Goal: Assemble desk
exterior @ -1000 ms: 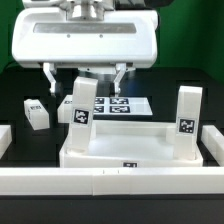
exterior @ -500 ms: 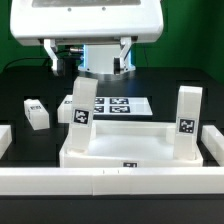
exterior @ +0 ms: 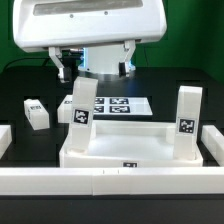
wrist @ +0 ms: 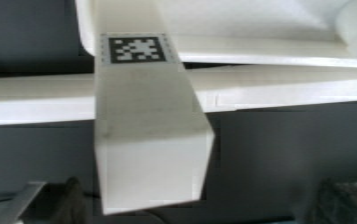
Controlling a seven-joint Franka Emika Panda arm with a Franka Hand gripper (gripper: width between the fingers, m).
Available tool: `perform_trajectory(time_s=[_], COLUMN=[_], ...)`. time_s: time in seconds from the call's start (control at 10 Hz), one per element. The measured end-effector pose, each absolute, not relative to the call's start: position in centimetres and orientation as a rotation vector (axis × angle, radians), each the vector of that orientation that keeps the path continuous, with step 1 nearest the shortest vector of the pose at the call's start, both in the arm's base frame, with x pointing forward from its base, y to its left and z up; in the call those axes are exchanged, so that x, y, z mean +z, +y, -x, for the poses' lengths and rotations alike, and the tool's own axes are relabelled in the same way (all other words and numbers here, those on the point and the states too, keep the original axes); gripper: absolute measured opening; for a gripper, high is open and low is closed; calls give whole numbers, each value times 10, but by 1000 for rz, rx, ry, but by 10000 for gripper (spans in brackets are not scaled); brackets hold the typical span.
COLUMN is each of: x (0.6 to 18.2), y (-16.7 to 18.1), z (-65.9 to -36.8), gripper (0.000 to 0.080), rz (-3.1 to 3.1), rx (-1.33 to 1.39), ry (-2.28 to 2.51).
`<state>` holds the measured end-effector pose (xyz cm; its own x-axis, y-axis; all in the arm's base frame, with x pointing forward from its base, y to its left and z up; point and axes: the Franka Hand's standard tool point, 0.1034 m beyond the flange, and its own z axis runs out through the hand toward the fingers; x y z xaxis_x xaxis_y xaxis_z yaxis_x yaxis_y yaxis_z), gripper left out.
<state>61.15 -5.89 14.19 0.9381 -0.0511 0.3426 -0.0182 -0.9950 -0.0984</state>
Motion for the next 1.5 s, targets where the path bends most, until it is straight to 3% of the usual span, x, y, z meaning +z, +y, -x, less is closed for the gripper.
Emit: perform_trajectory(time_s=[0.4,0.8,1.5], x=[146,145,143], y=[-47,-71,-66], z=[-608,-617,-625], gripper=[649,649,649], rz=[2947,2970,3067], rx=[-138,-199,-195], ry=[8,-94,-103])
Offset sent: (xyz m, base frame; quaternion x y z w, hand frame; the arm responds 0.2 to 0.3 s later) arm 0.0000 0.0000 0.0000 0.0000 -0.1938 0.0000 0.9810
